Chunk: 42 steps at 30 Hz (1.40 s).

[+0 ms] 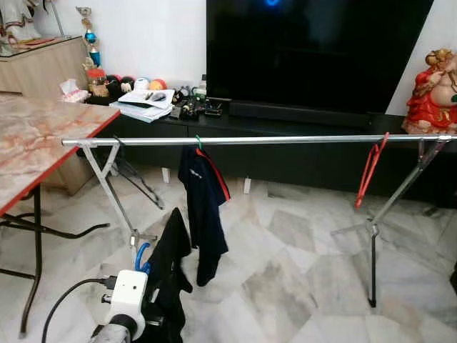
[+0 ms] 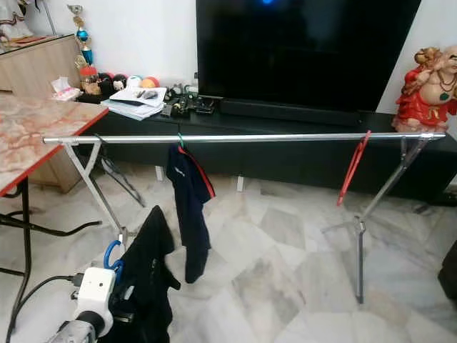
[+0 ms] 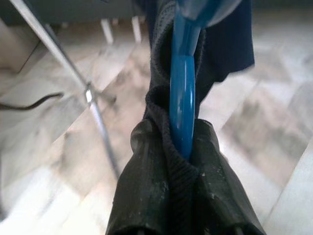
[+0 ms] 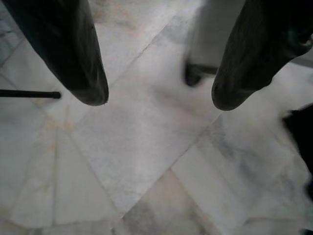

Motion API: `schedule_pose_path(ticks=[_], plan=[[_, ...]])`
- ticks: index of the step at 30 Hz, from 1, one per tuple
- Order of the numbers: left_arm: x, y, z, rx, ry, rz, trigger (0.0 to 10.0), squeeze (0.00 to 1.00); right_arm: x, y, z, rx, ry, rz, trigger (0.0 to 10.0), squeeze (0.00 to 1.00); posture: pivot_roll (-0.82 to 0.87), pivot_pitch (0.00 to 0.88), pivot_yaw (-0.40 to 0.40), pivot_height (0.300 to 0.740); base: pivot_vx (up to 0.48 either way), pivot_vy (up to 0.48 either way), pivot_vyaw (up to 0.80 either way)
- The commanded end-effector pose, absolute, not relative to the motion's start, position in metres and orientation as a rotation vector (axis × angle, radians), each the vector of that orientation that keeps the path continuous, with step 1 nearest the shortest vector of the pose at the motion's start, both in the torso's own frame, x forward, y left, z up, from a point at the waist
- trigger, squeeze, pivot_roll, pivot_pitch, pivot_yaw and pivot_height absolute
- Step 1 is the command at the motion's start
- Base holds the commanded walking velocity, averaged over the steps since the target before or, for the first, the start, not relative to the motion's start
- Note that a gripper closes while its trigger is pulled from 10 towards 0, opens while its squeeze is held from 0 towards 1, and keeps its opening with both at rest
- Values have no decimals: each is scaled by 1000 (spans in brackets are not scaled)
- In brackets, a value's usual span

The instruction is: Hang hanger

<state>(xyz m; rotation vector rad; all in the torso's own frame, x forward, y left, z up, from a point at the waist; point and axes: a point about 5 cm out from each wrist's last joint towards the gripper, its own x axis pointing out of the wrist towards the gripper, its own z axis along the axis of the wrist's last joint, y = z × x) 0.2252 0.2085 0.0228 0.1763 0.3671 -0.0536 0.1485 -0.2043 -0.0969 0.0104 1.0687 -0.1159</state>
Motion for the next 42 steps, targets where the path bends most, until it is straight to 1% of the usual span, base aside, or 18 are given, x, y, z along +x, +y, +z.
schedule_pose_path(ticks=[1, 6, 13, 20, 26, 32, 42], plan=[[231, 206, 31, 184, 325, -62, 10000, 0, 149, -210, -96, 5, 1063, -129, 10000, 0, 91, 0, 24, 740, 0, -480, 0], [227, 207, 31, 198, 335, -77, 10000, 0, 151, -203, -96, 16, 1060, -136, 10000, 0, 92, 0, 50, 740, 0, -480, 0], [231, 201, 32, 198, 332, -95, 10000, 0, 152, -201, -96, 21, 1060, -134, 10000, 0, 93, 0, 49, 740, 0, -448, 0], [228, 202, 28, 200, 353, -75, 10000, 0, 153, -203, -95, 9, 1057, -130, 10000, 0, 98, 0, 29, 740, 0, 0, 0], [226, 206, 31, 175, 339, -35, 10000, 0, 153, -206, -95, -7, 1059, -116, 10000, 0, 102, 0, 9, 740, 0, 0, 0], [227, 205, 32, 165, 330, -36, 10000, 0, 153, -207, -95, -14, 1061, -110, 10000, 0, 100, 0, 0, 740, 0, 0, 0], [230, 198, 30, 159, 340, -68, 10000, 0, 155, -207, -94, -17, 1058, -106, 10000, 0, 89, 0, -2, 740, 298, 0, 0]])
